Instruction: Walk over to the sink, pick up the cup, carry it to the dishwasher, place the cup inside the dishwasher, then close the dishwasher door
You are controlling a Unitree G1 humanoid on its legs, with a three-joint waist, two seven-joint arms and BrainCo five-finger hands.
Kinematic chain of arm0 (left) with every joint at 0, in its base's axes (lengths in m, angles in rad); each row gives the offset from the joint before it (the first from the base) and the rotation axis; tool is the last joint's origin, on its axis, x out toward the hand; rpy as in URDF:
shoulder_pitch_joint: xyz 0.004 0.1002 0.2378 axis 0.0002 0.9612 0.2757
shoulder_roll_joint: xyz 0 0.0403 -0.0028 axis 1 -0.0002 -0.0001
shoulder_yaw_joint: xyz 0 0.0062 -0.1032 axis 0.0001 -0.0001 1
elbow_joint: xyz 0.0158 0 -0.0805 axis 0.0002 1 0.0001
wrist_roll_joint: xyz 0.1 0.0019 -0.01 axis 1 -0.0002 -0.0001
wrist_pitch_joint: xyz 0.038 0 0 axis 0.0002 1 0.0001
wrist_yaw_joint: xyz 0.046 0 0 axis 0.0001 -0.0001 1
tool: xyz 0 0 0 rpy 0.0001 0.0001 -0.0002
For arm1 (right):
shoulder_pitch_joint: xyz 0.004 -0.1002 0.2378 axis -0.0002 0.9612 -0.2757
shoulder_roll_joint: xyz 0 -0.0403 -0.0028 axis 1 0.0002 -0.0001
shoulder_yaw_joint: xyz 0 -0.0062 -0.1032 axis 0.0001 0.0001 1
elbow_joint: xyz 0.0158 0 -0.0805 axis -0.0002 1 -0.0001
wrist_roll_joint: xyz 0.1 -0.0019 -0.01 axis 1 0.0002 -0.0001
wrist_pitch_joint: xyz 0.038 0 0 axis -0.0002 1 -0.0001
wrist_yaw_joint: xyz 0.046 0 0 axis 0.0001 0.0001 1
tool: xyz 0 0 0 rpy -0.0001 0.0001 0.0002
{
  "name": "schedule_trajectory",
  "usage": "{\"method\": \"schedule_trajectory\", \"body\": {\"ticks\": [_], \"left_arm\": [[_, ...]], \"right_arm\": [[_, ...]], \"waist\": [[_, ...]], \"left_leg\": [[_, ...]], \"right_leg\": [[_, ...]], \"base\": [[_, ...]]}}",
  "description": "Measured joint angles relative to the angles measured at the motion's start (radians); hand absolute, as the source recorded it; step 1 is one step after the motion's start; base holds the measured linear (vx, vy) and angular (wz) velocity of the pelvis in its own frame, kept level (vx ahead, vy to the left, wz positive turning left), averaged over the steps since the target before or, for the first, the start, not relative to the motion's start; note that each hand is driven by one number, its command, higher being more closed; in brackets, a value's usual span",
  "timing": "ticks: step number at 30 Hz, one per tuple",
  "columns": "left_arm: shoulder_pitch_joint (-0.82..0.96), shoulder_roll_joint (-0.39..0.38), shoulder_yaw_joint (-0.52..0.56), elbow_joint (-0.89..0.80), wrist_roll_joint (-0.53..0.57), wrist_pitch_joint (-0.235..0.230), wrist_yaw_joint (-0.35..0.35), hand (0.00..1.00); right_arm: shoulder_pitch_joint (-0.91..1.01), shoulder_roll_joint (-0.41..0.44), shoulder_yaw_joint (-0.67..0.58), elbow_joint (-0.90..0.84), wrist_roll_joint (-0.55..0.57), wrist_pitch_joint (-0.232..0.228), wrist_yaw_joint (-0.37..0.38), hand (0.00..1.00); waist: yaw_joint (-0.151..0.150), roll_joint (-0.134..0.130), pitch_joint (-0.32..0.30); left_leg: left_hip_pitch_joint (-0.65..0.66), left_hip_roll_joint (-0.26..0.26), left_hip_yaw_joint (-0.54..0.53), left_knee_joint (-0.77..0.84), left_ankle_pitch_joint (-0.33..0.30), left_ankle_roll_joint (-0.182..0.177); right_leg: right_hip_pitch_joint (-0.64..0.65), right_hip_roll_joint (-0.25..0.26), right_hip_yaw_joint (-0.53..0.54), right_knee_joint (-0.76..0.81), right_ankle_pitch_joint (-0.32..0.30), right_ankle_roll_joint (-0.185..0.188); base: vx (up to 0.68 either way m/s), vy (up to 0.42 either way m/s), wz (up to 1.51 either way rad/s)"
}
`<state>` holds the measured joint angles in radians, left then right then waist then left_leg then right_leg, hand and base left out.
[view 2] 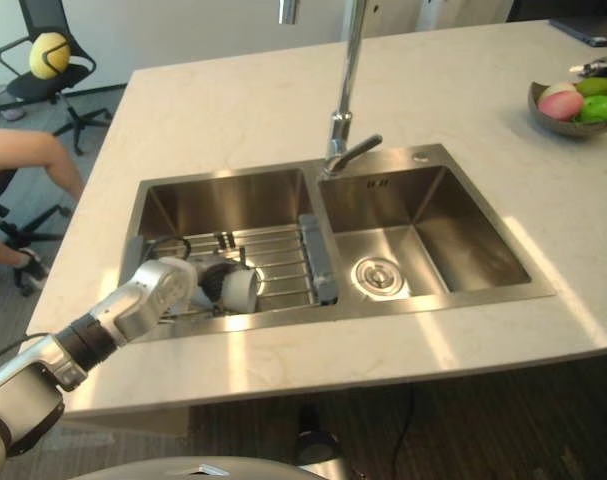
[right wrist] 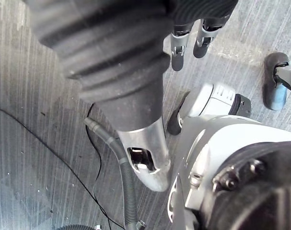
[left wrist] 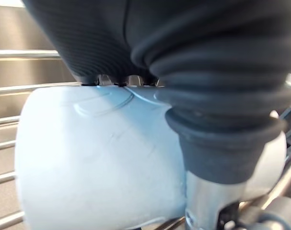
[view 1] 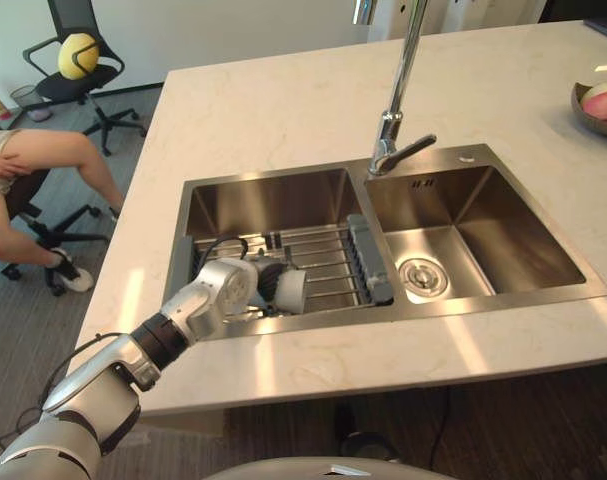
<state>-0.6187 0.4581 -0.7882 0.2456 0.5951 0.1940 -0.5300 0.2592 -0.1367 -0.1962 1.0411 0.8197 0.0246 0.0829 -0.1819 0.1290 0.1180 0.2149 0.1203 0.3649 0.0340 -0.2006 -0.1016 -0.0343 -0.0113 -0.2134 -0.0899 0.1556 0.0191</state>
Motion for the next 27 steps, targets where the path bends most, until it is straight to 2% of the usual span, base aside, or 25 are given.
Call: {"method": "schedule_trajectory", "body": {"ticks": [3, 7, 8, 9, 10, 13, 14, 15, 16, 17, 19, 21, 23, 24, 25, 27], "left_arm": [[0.0, 0.005, -0.001, 0.0, -0.001, -0.013, 0.012, 1.0], [0.016, 0.037, -0.043, 0.003, -0.07, -0.066, 0.213, 1.0], [0.041, 0.036, -0.042, 0.005, -0.104, -0.076, 0.302, 1.0], [0.068, 0.039, -0.032, 0.024, -0.158, -0.092, 0.421, 1.0], [0.086, 0.039, -0.025, 0.036, -0.191, -0.106, 0.478, 1.0], [0.202, 0.037, 0.173, 0.015, -0.35, -0.21, 0.733, 1.0], [0.227, 0.037, 0.218, -0.005, -0.386, -0.23, 0.774, 1.0], [0.267, 0.036, 0.311, -0.048, -0.446, -0.273, 0.838, 1.0], [0.283, 0.035, 0.362, -0.071, -0.47, -0.296, 0.866, 1.0], [0.305, 0.03, 0.506, -0.132, -0.526, -0.359, 0.928, 1.0], [0.308, 0.028, 0.645, -0.173, -0.579, -0.434, 0.97, 1.0], [0.31, 0.025, 0.801, -0.214, -0.697, -0.544, 1.008, 1.0], [0.315, 0.007, 0.846, -0.231, -0.81, -0.604, 1.004, 1.0], [0.32, -0.005, 0.857, -0.238, -0.841, -0.617, 1.001, 1.0], [0.337, -0.058, 0.873, -0.247, -0.917, -0.636, 0.991, 1.0], [0.352, -0.084, 0.875, -0.249, -0.948, -0.636, 0.983, 1.0]], "right_arm": [[0.0, -0.003, 0.009, 0.0, 0.001, -0.001, -0.001, 0.0], [0.0, -0.018, 0.029, 0.004, 0.008, -0.001, -0.001, 0.0], [-0.001, -0.02, 0.03, 0.006, 0.009, -0.001, 0.0, 0.0], [-0.001, -0.021, 0.029, 0.006, 0.009, -0.001, 0.001, 0.0], [-0.003, -0.021, 0.028, 0.006, 0.009, 0.0, 0.001, 0.0], [-0.019, -0.021, 0.022, 0.002, 0.01, 0.004, 0.001, 0.0], [-0.019, -0.02, 0.016, 0.0, 0.01, 0.009, 0.002, 0.0], [-0.016, -0.017, 0.001, -0.002, 0.009, 0.019, 0.003, 0.0], [-0.016, -0.015, -0.013, -0.003, 0.008, 0.022, 0.004, 0.0], [-0.017, -0.012, -0.049, -0.006, 0.007, 0.023, 0.007, 0.0], [-0.019, -0.006, -0.083, -0.014, -0.006, 0.027, 0.021, 0.0], [-0.022, 0.008, -0.12, -0.05, -0.062, 0.029, 0.042, 0.0], [-0.032, 0.011, -0.136, -0.057, -0.093, 0.04, 0.048, 0.0], [-0.033, 0.014, -0.142, -0.059, -0.105, 0.044, 0.048, 0.0], [-0.033, 0.028, -0.165, -0.066, -0.134, 0.048, 0.048, 0.0], [-0.035, 0.036, -0.171, -0.075, -0.158, 0.049, 0.048, 0.0]], "waist": [[-0.001, 0.002, 0.002], [0.002, 0.012, 0.008], [0.004, 0.013, 0.009], [0.006, 0.015, 0.012], [0.007, 0.016, 0.015], [0.012, 0.015, 0.038], [0.016, 0.011, 0.041], [0.028, 0.006, 0.044], [0.036, 0.005, 0.043], [0.057, 0.005, 0.043], [0.076, 0.002, 0.041], [0.101, -0.004, 0.035], [0.126, -0.011, 0.021], [0.134, -0.015, 0.016], [0.153, -0.033, -0.004], [0.164, -0.043, -0.01]], "left_leg": [[-0.002, 0.0, -0.004, 0.0, 0.0, 0.0], [-0.003, 0.0, -0.007, -0.002, 0.0, 0.0], [-0.004, 0.001, -0.008, -0.002, 0.0, 0.0], [-0.004, 0.001, -0.009, -0.002, 0.0, 0.0], [-0.004, 0.001, -0.009, -0.002, 0.0, 0.0], [-0.005, 0.001, -0.01, -0.001, 0.001, 0.001], [-0.006, 0.002, -0.011, 0.0, 0.002, 0.002], [-0.006, 0.004, -0.015, 0.0, 0.003, 0.002], [-0.006, 0.004, -0.017, 0.0, 0.004, 0.003], [-0.006, 0.002, -0.028, 0.001, 0.005, 0.005], [-0.003, 0.001, -0.042, 0.001, 0.007, 0.007], [-0.002, -0.005, -0.063, 0.004, 0.01, 0.013], [-0.006, -0.012, -0.073, 0.005, 0.013, 0.016], [-0.008, -0.016, -0.08, 0.005, 0.016, 0.021], [-0.02, -0.031, -0.094, 0.009, 0.032, 0.028], [-0.025, -0.041, -0.096, 0.013, 0.036, 0.033]], "right_leg": [[0.0, 0.0, -0.002, 0.0, 0.0, 0.0], [0.0, 0.0, -0.004, 0.0, 0.0, 0.0], [-0.001, 0.0, -0.005, 0.0, 0.0, 0.0], [-0.001, 0.0, -0.007, 0.0, 0.0, -0.001], [0.0, 0.0, -0.007, 0.0, 0.0, -0.001], [0.0, -0.001, -0.013, 0.0, -0.001, -0.004], [0.0, 0.0, -0.016, 0.0, -0.002, -0.005], [0.001, 0.0, -0.021, 0.001, -0.002, -0.006], [0.002, 0.0, -0.023, 0.001, -0.001, -0.007], [0.007, -0.001, -0.027, 0.001, -0.001, -0.008], [0.017, -0.005, -0.04, 0.001, -0.003, -0.005], [0.032, -0.014, -0.055, 0.001, -0.007, -0.001], [0.036, -0.024, -0.07, 0.001, -0.008, 0.0], [0.037, -0.029, -0.073, 0.001, -0.008, 0.0], [0.034, -0.049, -0.08, 0.005, -0.006, 0.002], [0.034, -0.059, -0.082, 0.007, -0.001, 0.004]], "base": [[-0.01, -0.001, 0.02], [0.0, 0.002, 0.01], [0.0, 0.0, 0.0], [0.0, 0.0, 0.0], [0.0, 0.0, 0.0], [-0.04, 0.002, 0.0], [-0.03, -0.005, 0.04], [-0.01, -0.002, 0.06], [0.0, 0.007, 0.12], [0.0, 0.021, 0.16], [0.0, 0.032, 0.22], [-0.01, 0.044, 0.27], [-0.03, 0.036, 0.24], [-0.05, 0.046, 0.28], [-0.05, 0.045, 0.22], [-0.05, 0.043, 0.12]]}}
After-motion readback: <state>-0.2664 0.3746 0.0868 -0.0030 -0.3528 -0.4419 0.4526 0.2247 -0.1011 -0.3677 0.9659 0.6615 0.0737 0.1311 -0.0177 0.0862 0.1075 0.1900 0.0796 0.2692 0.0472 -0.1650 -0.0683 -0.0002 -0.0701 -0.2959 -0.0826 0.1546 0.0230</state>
